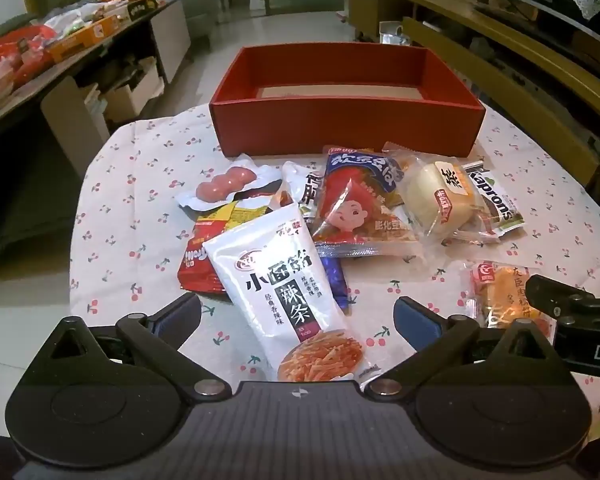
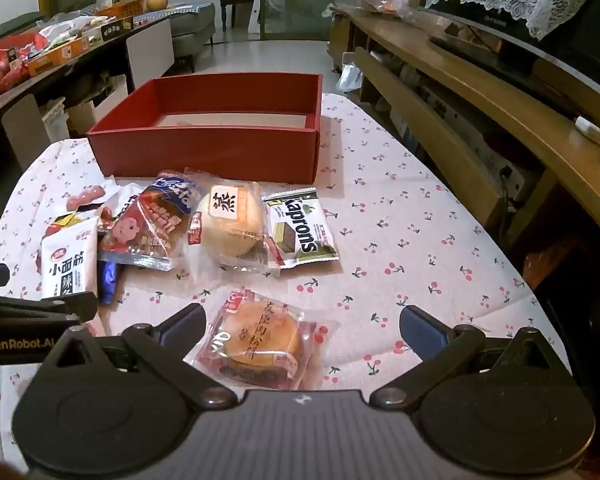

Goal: Organize snacks

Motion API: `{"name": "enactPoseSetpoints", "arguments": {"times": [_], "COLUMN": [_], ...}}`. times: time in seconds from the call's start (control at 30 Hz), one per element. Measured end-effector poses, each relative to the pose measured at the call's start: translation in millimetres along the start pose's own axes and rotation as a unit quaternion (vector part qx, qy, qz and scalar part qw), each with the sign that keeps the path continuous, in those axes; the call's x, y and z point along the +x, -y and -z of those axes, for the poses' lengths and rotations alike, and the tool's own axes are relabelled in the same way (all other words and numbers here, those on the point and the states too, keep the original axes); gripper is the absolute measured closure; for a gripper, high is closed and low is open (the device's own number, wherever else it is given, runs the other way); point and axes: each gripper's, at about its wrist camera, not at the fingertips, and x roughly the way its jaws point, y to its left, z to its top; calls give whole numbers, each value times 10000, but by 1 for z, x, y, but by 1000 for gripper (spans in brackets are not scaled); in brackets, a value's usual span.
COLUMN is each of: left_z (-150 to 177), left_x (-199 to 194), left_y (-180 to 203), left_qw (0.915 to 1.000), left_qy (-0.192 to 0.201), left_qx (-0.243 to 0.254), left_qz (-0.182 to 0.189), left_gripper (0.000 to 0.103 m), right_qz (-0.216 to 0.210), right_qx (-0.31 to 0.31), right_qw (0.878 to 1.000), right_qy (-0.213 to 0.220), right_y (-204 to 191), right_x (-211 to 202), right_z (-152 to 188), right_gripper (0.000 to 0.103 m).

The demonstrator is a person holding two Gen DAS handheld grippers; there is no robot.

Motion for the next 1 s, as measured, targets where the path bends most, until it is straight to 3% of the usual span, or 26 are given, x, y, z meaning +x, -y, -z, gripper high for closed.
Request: {"name": "enactPoseSetpoints", "arguments": {"times": [1.0], "left_z": [4], "left_x": [6], "left_y": [2], "left_qw": [9998], "left_qy": [-177], "left_qx": [43], "left_qz": [3], "left_gripper": [0], "right_qz": [13], "right_qx": [-37], "right_qw": [10000], "right_qy": [-74], "right_y": [-2], "right_x": [4], "right_z": [1], "right_gripper": [0]}}
